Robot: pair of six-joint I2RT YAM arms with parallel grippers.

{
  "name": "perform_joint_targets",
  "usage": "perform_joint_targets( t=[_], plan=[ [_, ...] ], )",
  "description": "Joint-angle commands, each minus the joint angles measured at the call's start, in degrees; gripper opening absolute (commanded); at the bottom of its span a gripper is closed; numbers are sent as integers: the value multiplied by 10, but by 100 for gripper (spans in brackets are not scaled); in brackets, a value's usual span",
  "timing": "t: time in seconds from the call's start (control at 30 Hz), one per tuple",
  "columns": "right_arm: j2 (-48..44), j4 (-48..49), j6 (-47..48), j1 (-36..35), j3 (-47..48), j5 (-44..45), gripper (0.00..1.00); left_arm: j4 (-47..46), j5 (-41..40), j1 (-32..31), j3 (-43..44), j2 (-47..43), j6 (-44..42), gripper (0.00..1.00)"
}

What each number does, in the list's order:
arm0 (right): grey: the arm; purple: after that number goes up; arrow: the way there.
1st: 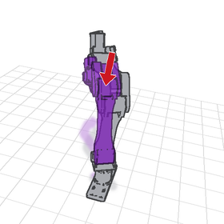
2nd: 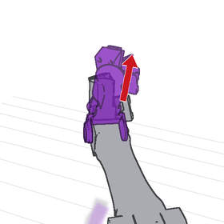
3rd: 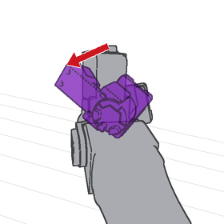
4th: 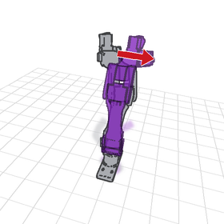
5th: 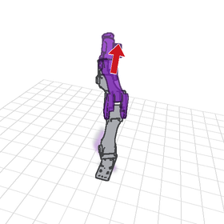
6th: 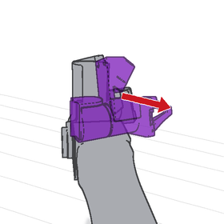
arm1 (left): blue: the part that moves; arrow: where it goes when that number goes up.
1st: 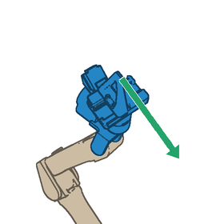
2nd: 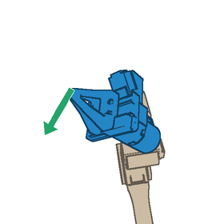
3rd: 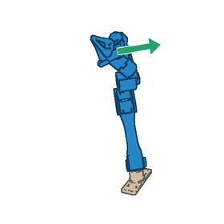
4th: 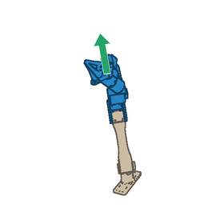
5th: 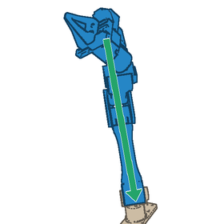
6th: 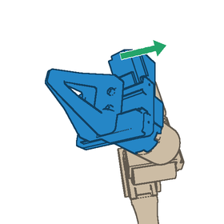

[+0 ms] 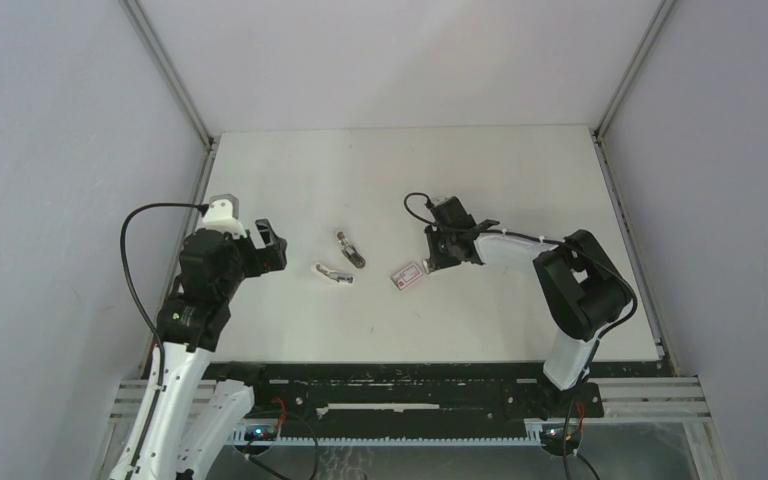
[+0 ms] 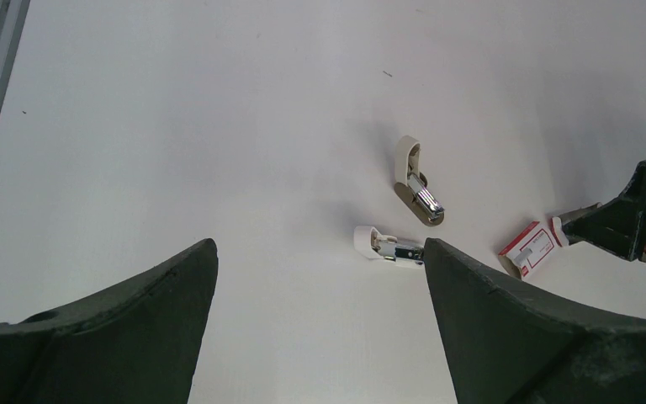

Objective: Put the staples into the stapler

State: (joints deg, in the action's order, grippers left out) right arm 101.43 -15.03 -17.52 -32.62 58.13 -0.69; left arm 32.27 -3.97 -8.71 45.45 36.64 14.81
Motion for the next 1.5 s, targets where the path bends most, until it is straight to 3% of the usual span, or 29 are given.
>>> perform_joint_targets(
  t=[0.0,0.23,0.5,0.8,1.03,1.47],
  plan=[
    [10,-7,-4,-8,14,22,17,-19,-6,4,16,-7,-6,95],
    [-3,-20,-19,-10,13,42,0,-19,-10,4,15,-12,-7,96],
    [-64,-34,-18,-4,13,79,0,-20,-11,5,14,-14,-7,96],
    [-92,-36,2,3,12,50,0,-26,11,5,12,-17,-9,95],
    [-65,-33,6,-13,11,36,18,-25,12,5,10,-17,-6,95],
    [-30,-23,-1,-25,12,44,20,-25,11,4,10,-14,-6,95]
  ],
)
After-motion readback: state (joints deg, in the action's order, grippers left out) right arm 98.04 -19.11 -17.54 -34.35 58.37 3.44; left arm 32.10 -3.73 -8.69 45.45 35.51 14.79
